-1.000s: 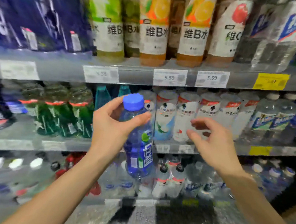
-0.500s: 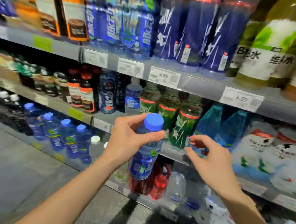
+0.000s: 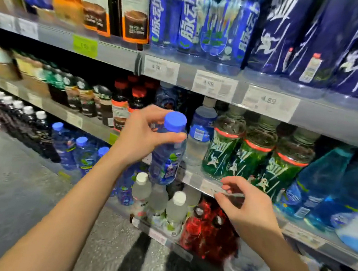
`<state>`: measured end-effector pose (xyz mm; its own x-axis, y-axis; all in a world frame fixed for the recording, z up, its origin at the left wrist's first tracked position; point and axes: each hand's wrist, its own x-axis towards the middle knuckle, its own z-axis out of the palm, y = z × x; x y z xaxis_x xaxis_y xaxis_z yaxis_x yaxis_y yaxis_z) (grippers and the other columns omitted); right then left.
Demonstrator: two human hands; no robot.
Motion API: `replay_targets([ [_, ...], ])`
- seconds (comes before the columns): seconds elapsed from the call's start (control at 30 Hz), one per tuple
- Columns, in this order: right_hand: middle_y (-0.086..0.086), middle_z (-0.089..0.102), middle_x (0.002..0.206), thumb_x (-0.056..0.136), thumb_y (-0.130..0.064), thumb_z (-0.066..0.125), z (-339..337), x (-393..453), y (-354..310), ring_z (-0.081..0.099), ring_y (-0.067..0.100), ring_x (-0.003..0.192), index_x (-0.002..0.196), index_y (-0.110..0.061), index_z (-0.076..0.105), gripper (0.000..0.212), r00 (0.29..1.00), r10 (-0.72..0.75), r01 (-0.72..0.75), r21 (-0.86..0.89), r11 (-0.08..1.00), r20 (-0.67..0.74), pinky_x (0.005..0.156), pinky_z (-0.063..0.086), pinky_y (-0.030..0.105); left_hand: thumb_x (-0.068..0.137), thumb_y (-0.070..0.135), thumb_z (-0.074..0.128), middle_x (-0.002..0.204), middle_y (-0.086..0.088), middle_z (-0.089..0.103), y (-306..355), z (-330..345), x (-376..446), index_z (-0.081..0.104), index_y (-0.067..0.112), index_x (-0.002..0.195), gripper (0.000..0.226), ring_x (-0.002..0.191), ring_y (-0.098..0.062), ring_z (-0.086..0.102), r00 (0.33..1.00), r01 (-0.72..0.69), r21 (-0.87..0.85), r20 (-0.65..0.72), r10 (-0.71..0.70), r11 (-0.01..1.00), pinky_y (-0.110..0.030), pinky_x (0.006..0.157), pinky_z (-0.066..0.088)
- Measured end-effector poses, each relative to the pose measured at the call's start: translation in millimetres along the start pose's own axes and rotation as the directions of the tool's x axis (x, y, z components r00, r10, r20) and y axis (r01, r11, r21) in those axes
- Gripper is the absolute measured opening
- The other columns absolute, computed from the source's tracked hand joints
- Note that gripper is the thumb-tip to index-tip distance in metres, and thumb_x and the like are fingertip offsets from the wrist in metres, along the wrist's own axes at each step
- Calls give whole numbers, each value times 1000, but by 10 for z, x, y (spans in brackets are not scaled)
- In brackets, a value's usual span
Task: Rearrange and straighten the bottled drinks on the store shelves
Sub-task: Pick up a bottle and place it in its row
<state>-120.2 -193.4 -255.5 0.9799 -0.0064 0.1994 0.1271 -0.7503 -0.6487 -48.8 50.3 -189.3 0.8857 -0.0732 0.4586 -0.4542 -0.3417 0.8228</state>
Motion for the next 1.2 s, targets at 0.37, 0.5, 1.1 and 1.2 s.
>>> replay_targets([
  [0.37, -24, 65, 94, 88, -30, 71, 227, 230, 123, 58, -9, 95, 108, -35, 63, 22, 999, 15, -15, 13, 1000, 37, 78, 42, 7, 72, 15, 86, 100, 5, 69, -366, -101, 571, 69, 24, 110, 43, 85, 8, 61, 981, -63, -7, -183, 60, 998, -12, 83, 47],
  [0.5, -27, 63, 93, 88, -27, 72, 263, 274, 139, 56, -13, 94, 109, -33, 62, 24, 999, -27, 28, -19, 999, 37, 73, 39, 4, 73, 11, 85, 101, 1, 73, -507, -35, 696, 71, 20, 105, 35, 86, 4, 65, 974, -41, -93, -224, 19, 995, -18, 84, 52],
  [1.1, -26, 63, 95, 88, -25, 72, 67, 186, 274, 56, -10, 99, 106, -35, 62, 23, 1000, -20, 20, 4, 1000, 5, 79, 40, 5, 95, 4, 55, 126, -21, 62, -548, 351, 1042, 60, 7, 127, 33, 119, -39, 54, 995, -75, 455, -18, 93, 887, -24, 88, 36],
  [1.2, -27, 63, 95, 88, -29, 72, -23, 137, 317, 56, -12, 99, 105, -39, 60, 24, 1000, 4, -4, 7, 1000, -10, 80, 40, 7, 95, 13, 60, 121, -18, 59, -509, 393, 858, 59, 5, 123, 29, 115, -35, 51, 982, -151, 542, -14, 189, 827, -32, 93, 37],
])
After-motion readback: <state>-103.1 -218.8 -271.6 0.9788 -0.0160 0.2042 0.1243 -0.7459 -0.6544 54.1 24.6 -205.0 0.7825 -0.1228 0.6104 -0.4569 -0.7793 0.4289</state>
